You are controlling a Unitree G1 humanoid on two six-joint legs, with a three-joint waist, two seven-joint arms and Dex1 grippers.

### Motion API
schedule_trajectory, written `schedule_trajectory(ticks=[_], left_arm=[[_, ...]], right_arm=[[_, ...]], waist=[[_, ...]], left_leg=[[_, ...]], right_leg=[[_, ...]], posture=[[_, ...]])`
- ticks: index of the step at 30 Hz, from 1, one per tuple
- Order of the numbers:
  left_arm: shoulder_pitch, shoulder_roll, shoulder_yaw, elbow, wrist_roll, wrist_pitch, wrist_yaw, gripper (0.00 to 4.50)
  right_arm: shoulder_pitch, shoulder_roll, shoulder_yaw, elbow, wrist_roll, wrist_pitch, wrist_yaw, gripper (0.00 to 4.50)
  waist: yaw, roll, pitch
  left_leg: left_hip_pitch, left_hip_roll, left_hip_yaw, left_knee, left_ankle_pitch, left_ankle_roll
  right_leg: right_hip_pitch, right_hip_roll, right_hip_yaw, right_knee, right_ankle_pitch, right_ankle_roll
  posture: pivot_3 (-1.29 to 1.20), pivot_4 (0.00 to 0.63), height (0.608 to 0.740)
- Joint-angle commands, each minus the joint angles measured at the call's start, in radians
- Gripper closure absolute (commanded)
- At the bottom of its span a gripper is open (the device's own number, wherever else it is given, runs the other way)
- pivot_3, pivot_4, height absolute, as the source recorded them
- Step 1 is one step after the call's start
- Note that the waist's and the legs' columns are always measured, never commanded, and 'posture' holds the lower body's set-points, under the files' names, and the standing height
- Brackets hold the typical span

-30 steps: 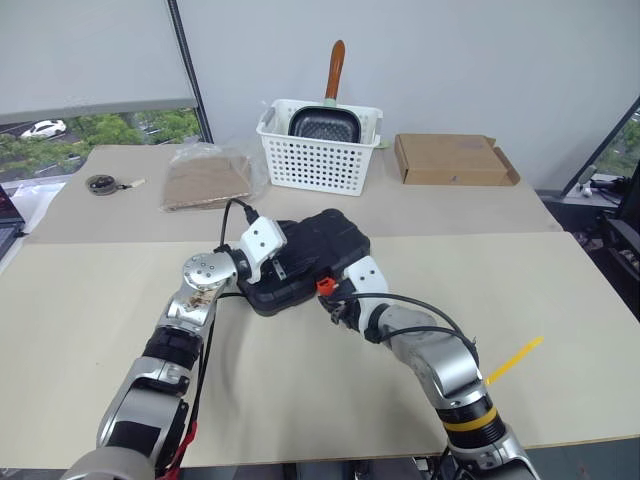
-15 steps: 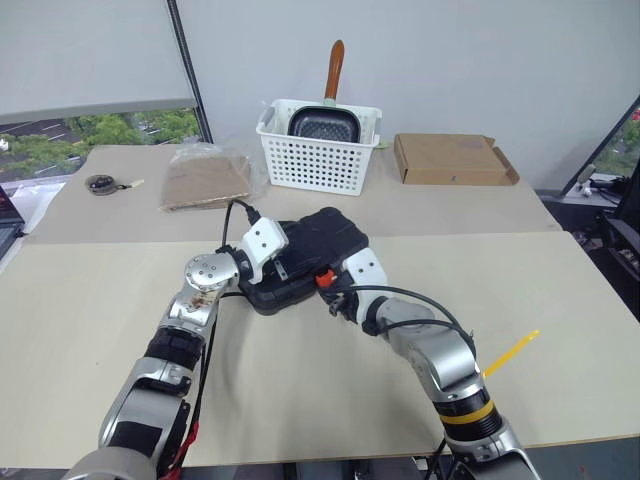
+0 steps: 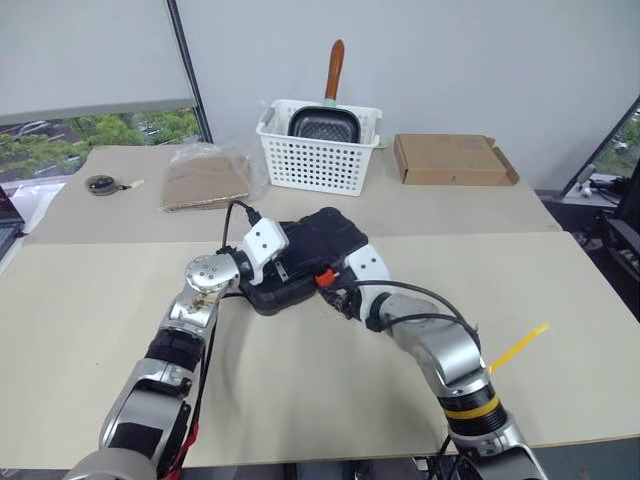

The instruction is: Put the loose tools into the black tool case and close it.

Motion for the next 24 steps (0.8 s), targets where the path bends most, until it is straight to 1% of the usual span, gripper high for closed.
schedule_trajectory(ticks=[1, 7, 14, 16, 17, 18, 19, 21, 22, 24], left_arm=[[0.067, -0.005, -0.068, 0.084, 0.073, 0.028, -0.026, 0.0], [0.063, -0.007, -0.068, 0.089, 0.074, 0.027, -0.029, 0.0], [0.066, -0.004, -0.067, 0.09, 0.074, 0.027, -0.033, 0.0], [0.068, -0.005, -0.067, 0.09, 0.074, 0.028, -0.033, 0.0], [0.068, -0.006, -0.067, 0.089, 0.075, 0.028, -0.033, 0.0], [0.07, -0.007, -0.068, 0.088, 0.075, 0.027, -0.032, 0.0], [0.071, -0.007, -0.068, 0.088, 0.075, 0.027, -0.032, 0.0], [0.072, -0.009, -0.069, 0.086, 0.075, 0.028, -0.032, 0.0], [0.072, -0.009, -0.069, 0.086, 0.075, 0.029, -0.032, 0.0], [0.074, -0.01, -0.069, 0.084, 0.075, 0.029, -0.031, 0.0]], right_arm=[[-0.002, -0.006, -0.029, -0.081, 0.023, 0.035, 0.0, 2.21], [0.008, -0.012, -0.027, -0.096, 0.033, 0.054, -0.004, 2.21], [0.027, -0.046, -0.014, -0.122, 0.045, 0.082, 0.005, 2.21], [0.033, -0.05, -0.006, -0.125, 0.047, 0.084, 0.008, 2.73], [0.034, -0.05, -0.004, -0.126, 0.048, 0.084, 0.009, 2.87], [0.034, -0.047, -0.001, -0.121, 0.047, 0.083, 0.006, 3.34], [0.032, -0.043, 0.002, -0.113, 0.044, 0.079, 0.003, 3.57], [0.026, -0.035, 0.008, -0.093, 0.038, 0.068, -0.001, 4.37], [0.02, -0.031, 0.011, -0.08, 0.035, 0.061, -0.003, 4.46], [0.011, -0.025, 0.014, -0.063, 0.028, 0.048, -0.005, 4.46]], waist=[[0.001, 0.0, 0.0], [0.001, 0.0, 0.0], [0.001, 0.0, 0.0], [0.001, 0.0, 0.0], [0.001, 0.001, 0.0], [0.001, 0.001, 0.0], [0.001, 0.0, 0.0], [0.001, 0.001, 0.0], [0.001, 0.001, 0.0], [0.001, 0.001, 0.0]], left_leg=[[0.0, 0.0, 0.0, 0.0, 0.0, 0.0], [0.0, 0.0, -0.001, 0.0, -0.001, 0.001], [0.0, 0.0, -0.002, -0.001, -0.002, 0.002], [0.0, 0.0, -0.002, -0.001, -0.002, 0.002], [0.0, 0.0, -0.002, -0.001, -0.002, 0.002], [0.0, 0.0, -0.002, -0.001, -0.002, 0.002], [0.0, 0.0, -0.002, -0.001, -0.002, 0.002], [0.0, 0.0, -0.002, -0.001, -0.002, 0.002], [0.0, 0.0, -0.002, -0.001, -0.002, 0.002], [0.0, 0.0, -0.002, -0.001, -0.003, 0.003]], right_leg=[[0.0, 0.0, 0.0, -0.001, 0.0, 0.0], [0.001, -0.001, -0.001, -0.003, 0.0, 0.0], [0.001, -0.001, -0.002, -0.007, 0.0, 0.0], [0.001, -0.001, -0.003, -0.008, 0.0, 0.001], [0.001, -0.002, -0.003, -0.008, 0.0, 0.001], [0.001, -0.003, -0.003, -0.009, 0.001, 0.001], [0.001, -0.005, -0.003, -0.009, 0.001, 0.001], [0.001, -0.005, -0.004, -0.009, 0.001, 0.001], [0.002, -0.005, -0.004, -0.009, 0.001, 0.001], [0.002, -0.005, -0.004, -0.009, 0.001, 0.001]], posture=[[0.0, 0.15, 0.7], [0.0, 0.15, 0.7], [0.0, 0.15, 0.7], [0.0, 0.15, 0.7], [0.0, 0.15, 0.7], [0.0, 0.15, 0.7], [0.0, 0.15, 0.7], [0.0, 0.15, 0.7], [0.0, 0.15, 0.7], [0.0, 0.15, 0.7]])
